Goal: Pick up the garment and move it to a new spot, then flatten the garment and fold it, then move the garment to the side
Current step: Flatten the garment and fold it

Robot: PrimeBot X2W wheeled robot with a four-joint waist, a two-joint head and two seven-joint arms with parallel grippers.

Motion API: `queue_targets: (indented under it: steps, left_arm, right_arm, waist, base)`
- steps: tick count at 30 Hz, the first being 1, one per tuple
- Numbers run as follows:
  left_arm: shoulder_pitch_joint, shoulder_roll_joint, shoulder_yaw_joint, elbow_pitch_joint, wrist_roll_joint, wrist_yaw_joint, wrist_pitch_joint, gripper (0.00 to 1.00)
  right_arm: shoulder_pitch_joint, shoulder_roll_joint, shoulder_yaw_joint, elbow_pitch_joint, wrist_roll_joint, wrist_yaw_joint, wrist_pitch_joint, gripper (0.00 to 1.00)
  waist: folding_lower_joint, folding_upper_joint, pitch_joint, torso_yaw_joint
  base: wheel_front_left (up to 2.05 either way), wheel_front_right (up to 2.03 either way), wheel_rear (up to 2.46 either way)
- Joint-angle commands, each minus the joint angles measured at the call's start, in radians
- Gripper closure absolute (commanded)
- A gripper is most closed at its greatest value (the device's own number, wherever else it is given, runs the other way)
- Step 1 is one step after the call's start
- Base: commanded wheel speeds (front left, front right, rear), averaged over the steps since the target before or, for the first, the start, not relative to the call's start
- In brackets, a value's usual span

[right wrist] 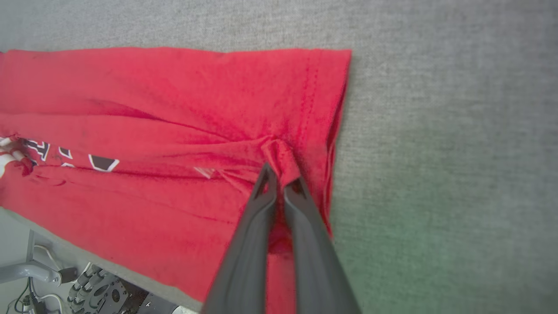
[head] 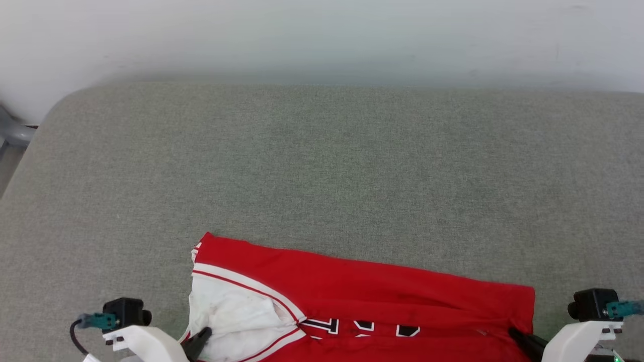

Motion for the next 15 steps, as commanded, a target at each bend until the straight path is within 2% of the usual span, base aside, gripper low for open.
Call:
queue_targets:
  steps: [1, 2, 3, 4, 6, 7, 8, 9, 10, 11, 15]
  left_arm:
    - [0.018, 0.000, -0.001, 0.017, -0.002, 0.005, -0.005, 1.00]
    - [0.028, -0.006, -0.006, 0.033, -0.002, 0.006, -0.008, 1.00]
    - [0.029, -0.014, -0.009, 0.048, -0.002, 0.001, -0.014, 1.00]
    - [0.030, -0.024, -0.008, 0.063, -0.009, -0.002, -0.020, 1.00]
    - [0.033, -0.031, -0.014, 0.091, -0.009, -0.014, -0.027, 1.00]
    - [0.030, -0.037, -0.010, 0.105, -0.008, -0.018, -0.038, 1.00]
    - [0.026, -0.040, -0.007, 0.119, -0.006, -0.022, -0.048, 1.00]
    - [0.022, -0.039, -0.010, 0.132, 0.000, -0.025, -0.053, 0.77]
    - [0.018, -0.044, -0.011, 0.140, 0.002, -0.029, -0.060, 0.26]
    - [0.012, -0.048, -0.010, 0.142, 0.004, -0.035, -0.071, 0.00]
    - [-0.007, -0.048, -0.001, 0.119, 0.039, -0.040, -0.134, 0.00]
  right_arm:
    - [0.017, 0.005, 0.001, 0.013, -0.006, -0.001, -0.009, 1.00]
    - [0.028, 0.016, 0.003, 0.023, -0.003, -0.001, -0.014, 1.00]
    - [0.036, 0.021, 0.007, 0.029, -0.002, -0.001, -0.020, 0.93]
    - [0.038, 0.023, 0.007, 0.037, -0.005, -0.001, -0.033, 0.68]
    - [0.053, 0.035, 0.011, 0.059, -0.003, -0.001, -0.045, 0.55]
    - [0.058, 0.036, 0.013, 0.065, -0.006, -0.001, -0.055, 0.37]
    - [0.061, 0.042, 0.015, 0.067, -0.001, -0.001, -0.068, 0.00]
    - [0.064, 0.044, 0.019, 0.070, 0.000, -0.001, -0.076, 0.00]
    - [0.065, 0.043, 0.020, 0.066, -0.003, -0.001, -0.093, 0.00]
    - [0.069, 0.042, 0.018, 0.058, -0.007, -0.002, -0.109, 0.00]
    - [0.077, 0.044, 0.012, -0.015, -0.020, -0.001, -0.173, 0.00]
  waist:
    - [0.0001, -0.0001, -0.003, -0.003]
    - [0.0001, -0.0001, -0.008, -0.007]
    - [0.0001, -0.0001, -0.010, -0.010]
    - [0.0001, -0.0001, -0.012, -0.011]
    - [0.0001, -0.0001, -0.021, -0.015]
    - [0.0001, -0.0001, -0.024, -0.016]
    - [0.0001, -0.0001, -0.028, -0.016]
    - [0.0001, -0.0001, -0.032, -0.017]
    - [0.0001, -0.0001, -0.036, -0.017]
    - [0.0001, -0.0001, -0.041, -0.018]
    - [0.0001, -0.0001, -0.056, -0.021]
  base:
    - [0.00, 0.00, 0.00]
    - [0.00, 0.00, 0.00]
    - [0.00, 0.00, 0.00]
    - [0.00, 0.00, 0.00]
    - [0.00, 0.00, 0.00]
    - [0.00, 0.00, 0.00]
    - [0.00, 0.00, 0.00]
    - [0.00, 0.00, 0.00]
    - [0.00, 0.00, 0.00]
    - [0.00, 0.00, 0.00]
    - [0.00, 0.00, 0.00]
